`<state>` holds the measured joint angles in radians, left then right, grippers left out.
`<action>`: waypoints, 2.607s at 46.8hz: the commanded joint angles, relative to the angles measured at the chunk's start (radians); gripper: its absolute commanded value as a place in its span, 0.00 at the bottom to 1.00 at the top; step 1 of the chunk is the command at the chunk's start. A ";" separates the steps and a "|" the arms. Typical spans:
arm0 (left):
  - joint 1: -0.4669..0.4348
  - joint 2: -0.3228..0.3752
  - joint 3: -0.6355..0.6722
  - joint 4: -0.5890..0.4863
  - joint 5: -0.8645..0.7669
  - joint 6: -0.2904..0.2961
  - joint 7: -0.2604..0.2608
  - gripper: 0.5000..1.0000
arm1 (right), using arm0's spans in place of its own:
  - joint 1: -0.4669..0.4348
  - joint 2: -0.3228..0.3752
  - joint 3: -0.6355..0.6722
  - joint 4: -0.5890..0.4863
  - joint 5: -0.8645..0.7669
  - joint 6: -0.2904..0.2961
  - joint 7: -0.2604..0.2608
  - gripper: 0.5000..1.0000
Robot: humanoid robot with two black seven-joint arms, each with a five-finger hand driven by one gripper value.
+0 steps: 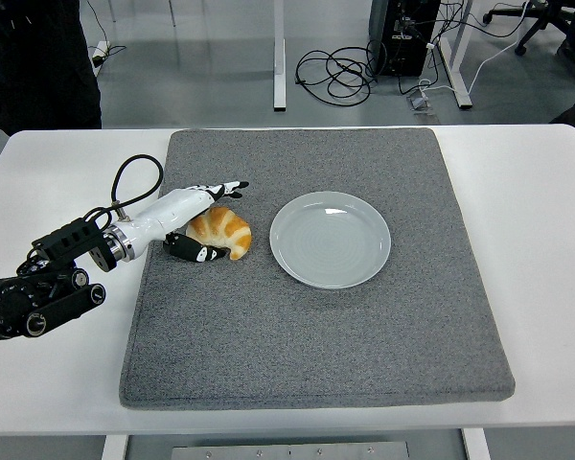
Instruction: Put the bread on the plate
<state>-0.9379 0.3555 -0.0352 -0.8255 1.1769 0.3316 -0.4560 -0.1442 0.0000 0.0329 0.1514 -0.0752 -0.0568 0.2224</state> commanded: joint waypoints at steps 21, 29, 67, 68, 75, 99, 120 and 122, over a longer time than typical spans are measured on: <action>0.007 0.000 -0.002 0.002 -0.003 0.001 -0.029 0.00 | 0.000 0.000 -0.001 0.000 0.000 0.000 0.000 1.00; -0.005 0.007 0.000 0.002 -0.003 -0.002 -0.046 0.00 | 0.000 0.000 0.001 0.000 0.000 0.000 0.000 1.00; -0.324 0.128 0.001 0.000 -0.003 -0.042 -0.096 0.00 | 0.000 0.000 -0.001 0.000 0.000 0.000 0.000 1.00; -0.331 0.131 0.001 0.000 -0.003 -0.042 -0.096 0.00 | 0.000 0.000 -0.001 0.000 0.000 0.000 0.000 1.00; -0.372 0.135 0.001 0.000 -0.003 -0.069 -0.096 0.00 | 0.000 0.000 0.001 0.000 0.000 0.000 0.000 1.00; -0.420 0.135 0.003 0.002 -0.045 -0.174 -0.084 0.00 | 0.000 0.000 -0.001 0.000 0.000 0.000 0.000 1.00; -0.484 -0.088 0.066 0.103 -0.046 -0.175 -0.078 0.00 | 0.000 0.000 -0.001 0.000 0.000 0.000 0.000 1.00; -0.490 -0.122 0.067 0.121 -0.048 -0.175 -0.078 0.00 | 0.000 0.000 0.001 0.000 0.000 0.000 0.000 1.00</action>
<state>-1.4174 0.2754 0.0265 -0.7277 1.1317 0.1570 -0.5337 -0.1441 0.0000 0.0323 0.1516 -0.0752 -0.0568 0.2223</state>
